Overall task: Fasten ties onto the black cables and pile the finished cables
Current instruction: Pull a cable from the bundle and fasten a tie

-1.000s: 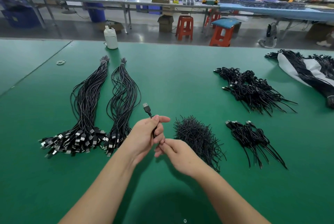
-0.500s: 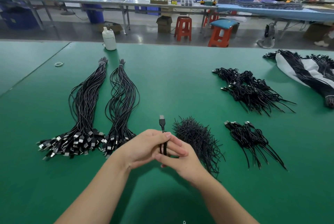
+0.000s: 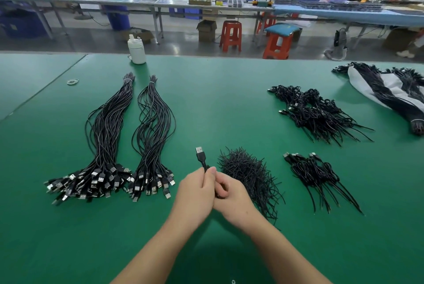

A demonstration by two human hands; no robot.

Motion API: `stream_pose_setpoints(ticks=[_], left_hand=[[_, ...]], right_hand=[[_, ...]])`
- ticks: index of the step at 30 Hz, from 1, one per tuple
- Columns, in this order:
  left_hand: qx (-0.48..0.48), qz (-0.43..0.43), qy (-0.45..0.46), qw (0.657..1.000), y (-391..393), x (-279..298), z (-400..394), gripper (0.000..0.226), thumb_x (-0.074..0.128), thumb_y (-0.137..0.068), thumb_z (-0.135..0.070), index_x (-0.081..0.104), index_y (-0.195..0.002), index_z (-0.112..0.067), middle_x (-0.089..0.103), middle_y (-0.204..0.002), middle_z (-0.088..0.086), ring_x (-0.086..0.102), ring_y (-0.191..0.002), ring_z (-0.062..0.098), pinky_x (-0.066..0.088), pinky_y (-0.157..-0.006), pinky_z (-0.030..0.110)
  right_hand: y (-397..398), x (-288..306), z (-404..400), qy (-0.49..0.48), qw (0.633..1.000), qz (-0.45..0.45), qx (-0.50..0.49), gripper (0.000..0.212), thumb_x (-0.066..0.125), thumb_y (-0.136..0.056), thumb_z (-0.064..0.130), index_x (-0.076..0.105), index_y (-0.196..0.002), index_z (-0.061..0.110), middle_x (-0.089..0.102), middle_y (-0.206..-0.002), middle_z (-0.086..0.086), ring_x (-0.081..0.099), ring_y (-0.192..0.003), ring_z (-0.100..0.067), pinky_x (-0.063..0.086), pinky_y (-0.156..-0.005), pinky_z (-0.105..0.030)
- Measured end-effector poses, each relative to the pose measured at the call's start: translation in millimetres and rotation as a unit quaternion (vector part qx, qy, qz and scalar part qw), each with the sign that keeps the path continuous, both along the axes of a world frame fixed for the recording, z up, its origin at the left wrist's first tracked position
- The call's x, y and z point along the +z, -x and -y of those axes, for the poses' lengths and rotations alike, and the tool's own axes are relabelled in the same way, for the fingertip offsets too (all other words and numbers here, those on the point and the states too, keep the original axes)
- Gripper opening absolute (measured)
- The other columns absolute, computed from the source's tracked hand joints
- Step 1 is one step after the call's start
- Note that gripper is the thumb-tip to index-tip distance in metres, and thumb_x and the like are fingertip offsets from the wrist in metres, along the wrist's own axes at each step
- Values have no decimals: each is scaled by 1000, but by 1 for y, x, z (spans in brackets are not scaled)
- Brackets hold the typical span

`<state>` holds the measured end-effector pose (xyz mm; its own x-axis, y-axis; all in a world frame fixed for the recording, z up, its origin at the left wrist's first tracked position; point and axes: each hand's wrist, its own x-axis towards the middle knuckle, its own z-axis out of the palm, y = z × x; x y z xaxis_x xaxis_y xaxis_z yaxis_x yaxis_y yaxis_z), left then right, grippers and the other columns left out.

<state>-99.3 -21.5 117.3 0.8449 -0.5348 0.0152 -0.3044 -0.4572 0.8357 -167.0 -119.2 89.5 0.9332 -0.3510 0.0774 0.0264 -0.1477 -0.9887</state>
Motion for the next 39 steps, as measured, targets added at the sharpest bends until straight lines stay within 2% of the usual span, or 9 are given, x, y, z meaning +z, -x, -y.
stream_pose_setpoints(ticks=[4,10,16,19,23,30,32,35,39], left_hand=[[-13,-14,29,999,4,1,1,47,42,-104,-31,62,-65,-14,69,-63,-3,63,-67,10,48,-70,30],[-64,-174,93,978,5,6,0,42,42,-104,-27,69,-74,-15,74,-69,4,70,-76,20,51,-80,34],[-109,-263,119,951,4,10,-5,44,42,-105,-22,70,-71,-17,76,-77,13,69,-70,13,50,-68,19],[-116,-312,132,934,-1,11,-5,42,44,-104,-20,71,-74,-12,75,-82,20,70,-70,19,52,-65,20],[-112,-377,147,907,-7,6,-3,38,46,-104,-19,71,-78,-5,73,-85,27,70,-70,25,54,-65,26],[-72,-283,133,947,-6,-2,3,47,49,-103,-14,76,-65,-14,76,-81,16,70,-74,25,56,-76,32],[-43,-224,133,965,-2,-6,4,46,48,-103,-12,71,-63,-16,76,-77,8,71,-78,27,55,-84,38],[-7,-118,53,992,5,-13,6,33,48,-103,-21,62,-73,-19,71,-78,-2,64,-78,18,47,-71,31],[9,-20,-8,1000,4,-18,9,30,42,-104,-30,51,-78,-18,49,-89,1,51,-85,19,33,-71,31]], right_hand=[[0,3,4,61,998,-19,3,21,66,-76,-1,53,-74,15,43,-56,19,36,-57,2,33,-58,-15],[6,4,7,169,984,-58,-22,43,58,-61,41,51,-79,4,49,-67,-10,40,-66,-13,43,-64,-39],[12,-2,11,112,990,-87,-5,29,65,-64,27,58,-85,9,59,-75,-8,47,-70,-9,48,-67,-40],[15,-6,10,86,992,-96,-15,21,68,-65,25,55,-80,17,54,-67,11,46,-65,-7,44,-64,-32],[15,-7,9,92,991,-99,-3,21,67,-67,26,60,-85,17,57,-70,10,48,-67,-8,46,-66,-33],[11,-3,15,118,987,-106,-12,18,66,-76,19,65,-93,21,61,-73,5,50,-68,-5,49,-69,-35],[10,-1,19,210,970,-118,-32,16,63,-81,27,60,-95,23,62,-78,1,52,-68,-9,50,-73,-39],[9,2,17,369,919,-139,-12,11,47,-91,39,46,-95,29,59,-85,8,56,-74,-18,47,-71,-37],[4,4,7,382,911,-155,-22,19,37,-102,34,47,-112,22,59,-109,-2,61,-91,-33,48,-79,-43]])
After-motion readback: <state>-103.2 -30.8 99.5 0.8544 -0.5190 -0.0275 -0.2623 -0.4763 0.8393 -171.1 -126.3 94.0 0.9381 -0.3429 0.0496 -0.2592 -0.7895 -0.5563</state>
